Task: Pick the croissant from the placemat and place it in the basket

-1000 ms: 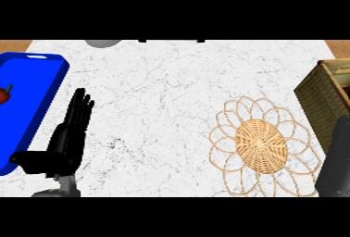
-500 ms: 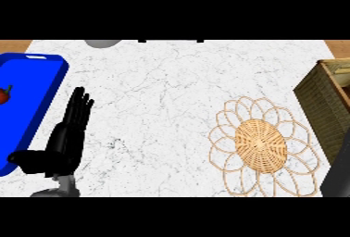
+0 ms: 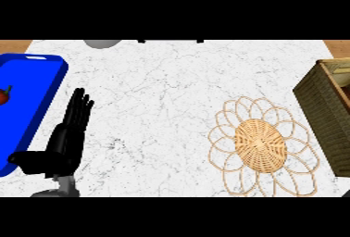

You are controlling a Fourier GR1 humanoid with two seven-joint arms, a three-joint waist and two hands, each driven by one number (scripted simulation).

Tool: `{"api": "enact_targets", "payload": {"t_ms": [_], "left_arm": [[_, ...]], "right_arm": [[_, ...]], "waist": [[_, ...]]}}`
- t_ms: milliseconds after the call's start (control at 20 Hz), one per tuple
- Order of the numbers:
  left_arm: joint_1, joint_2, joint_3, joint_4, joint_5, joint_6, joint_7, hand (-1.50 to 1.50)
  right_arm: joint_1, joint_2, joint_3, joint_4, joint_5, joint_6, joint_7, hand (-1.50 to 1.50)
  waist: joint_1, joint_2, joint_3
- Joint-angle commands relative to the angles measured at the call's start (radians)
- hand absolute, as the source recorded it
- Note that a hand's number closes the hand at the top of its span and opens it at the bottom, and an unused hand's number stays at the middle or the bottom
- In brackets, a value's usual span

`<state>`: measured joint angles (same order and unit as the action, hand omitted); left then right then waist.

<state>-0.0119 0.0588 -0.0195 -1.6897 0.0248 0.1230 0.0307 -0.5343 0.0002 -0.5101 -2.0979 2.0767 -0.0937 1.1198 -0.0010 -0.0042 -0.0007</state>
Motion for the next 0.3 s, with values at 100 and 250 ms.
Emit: {"api": "enact_targets", "payload": {"t_ms": [100, 250], "left_arm": [[-0.005, 0.005, 0.021, 0.016, 0.007, -0.001, -0.006, 0.00], [-0.059, 0.023, 0.054, 0.110, 0.017, -0.025, -0.057, 0.00]], "right_arm": [[0.107, 0.000, 0.178, -0.320, -0.035, 0.212, 0.082, -1.50], [0.107, 0.000, 0.220, -0.375, -0.035, 0.247, 0.070, -1.50]], "waist": [[-0.005, -0.001, 0.000], [-0.006, 0.002, 0.000]]}}
